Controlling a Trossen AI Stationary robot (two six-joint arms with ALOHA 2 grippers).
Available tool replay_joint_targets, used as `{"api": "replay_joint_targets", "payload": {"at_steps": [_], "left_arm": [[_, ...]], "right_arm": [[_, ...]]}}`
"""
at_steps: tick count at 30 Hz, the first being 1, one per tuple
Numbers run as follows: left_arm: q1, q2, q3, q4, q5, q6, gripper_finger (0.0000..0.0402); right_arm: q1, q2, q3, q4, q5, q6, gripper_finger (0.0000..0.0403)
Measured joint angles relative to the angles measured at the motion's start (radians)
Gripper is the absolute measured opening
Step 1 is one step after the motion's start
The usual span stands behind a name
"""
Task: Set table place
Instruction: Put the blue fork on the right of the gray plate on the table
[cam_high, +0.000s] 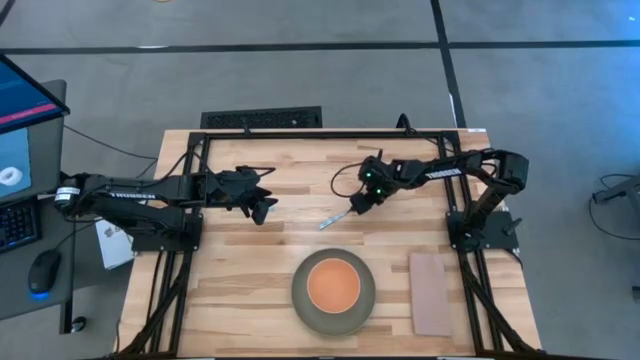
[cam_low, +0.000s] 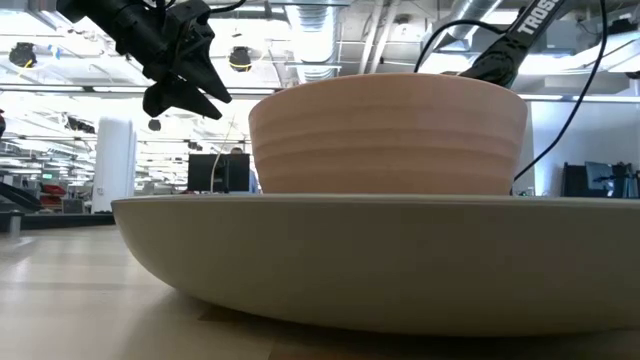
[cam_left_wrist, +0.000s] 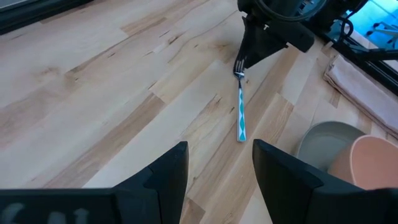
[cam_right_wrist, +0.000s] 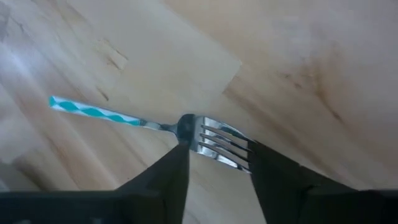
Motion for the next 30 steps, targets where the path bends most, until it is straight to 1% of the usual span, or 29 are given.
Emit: {"api": "replay_joint_targets", "payload": {"at_steps": [14,16,19,24,30], "left_arm": [[0.0,0.0,0.0,0.0,0.0,-0.001,0.0169],[0.0,0.0,0.0,0.0,0.0,-0.001,0.0169],[0.0,0.0,0.0,0.0,0.0,-0.002,0.0169],[0.0,0.0,0.0,0.0,0.0,-0.005,0.0169],[0.0,0.0,0.0,0.0,0.0,-0.005,0.0169]], "right_arm": [[0.0,-0.001,0.001,0.007,-0.015,-0.001,0.0019],[0.0,-0.002,0.001,0.008,-0.018,-0.001,0.0013],[0.0,-0.002,0.001,0.006,-0.019,0.006,0.0017],[0.0,-0.012,0.005,0.033,-0.038,0.008,0.0009],[-0.004,-0.066,0.066,0.028,-0.069,-0.019,0.001]]}}
